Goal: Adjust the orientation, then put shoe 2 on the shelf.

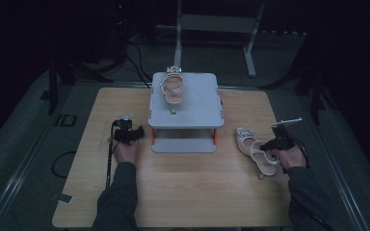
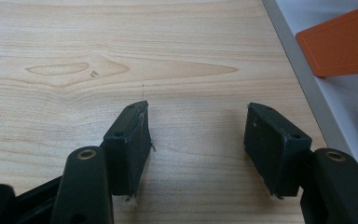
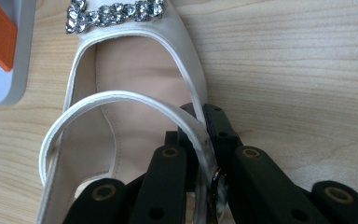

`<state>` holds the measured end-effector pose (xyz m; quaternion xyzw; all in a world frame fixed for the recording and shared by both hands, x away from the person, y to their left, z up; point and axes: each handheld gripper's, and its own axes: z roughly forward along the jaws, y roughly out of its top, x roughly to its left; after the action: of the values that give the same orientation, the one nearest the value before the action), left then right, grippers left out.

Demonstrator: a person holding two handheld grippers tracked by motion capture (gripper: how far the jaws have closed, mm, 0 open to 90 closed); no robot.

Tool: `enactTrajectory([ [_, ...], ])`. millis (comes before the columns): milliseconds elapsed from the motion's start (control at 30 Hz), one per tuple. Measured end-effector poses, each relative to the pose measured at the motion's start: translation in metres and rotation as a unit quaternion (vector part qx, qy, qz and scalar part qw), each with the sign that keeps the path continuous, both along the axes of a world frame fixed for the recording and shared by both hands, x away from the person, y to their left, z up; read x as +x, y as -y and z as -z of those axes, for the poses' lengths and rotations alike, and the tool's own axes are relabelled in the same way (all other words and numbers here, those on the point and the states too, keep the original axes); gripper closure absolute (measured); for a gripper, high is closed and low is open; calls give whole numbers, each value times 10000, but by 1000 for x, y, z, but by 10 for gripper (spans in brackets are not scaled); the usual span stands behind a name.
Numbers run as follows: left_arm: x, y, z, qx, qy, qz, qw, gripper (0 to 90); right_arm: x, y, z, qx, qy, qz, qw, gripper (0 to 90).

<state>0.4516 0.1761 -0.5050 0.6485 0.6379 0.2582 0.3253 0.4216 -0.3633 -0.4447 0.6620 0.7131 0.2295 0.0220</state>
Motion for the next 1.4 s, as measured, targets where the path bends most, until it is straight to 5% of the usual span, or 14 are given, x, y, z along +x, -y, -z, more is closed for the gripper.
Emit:
enactTrajectory([
  [333, 0, 1, 0, 66, -11, 6, 10000, 408, 0, -1, -5, 299, 4, 237, 9993, 873],
  [767, -1, 4, 0, 148, -18, 19, 9999, 405, 10, -13, -32, 599, 209, 439, 9970, 872],
  [1400, 0, 7, 0, 314, -43, -40, 9995, 406, 32, -26, -92, 741, 648, 682, 9928, 872],
])
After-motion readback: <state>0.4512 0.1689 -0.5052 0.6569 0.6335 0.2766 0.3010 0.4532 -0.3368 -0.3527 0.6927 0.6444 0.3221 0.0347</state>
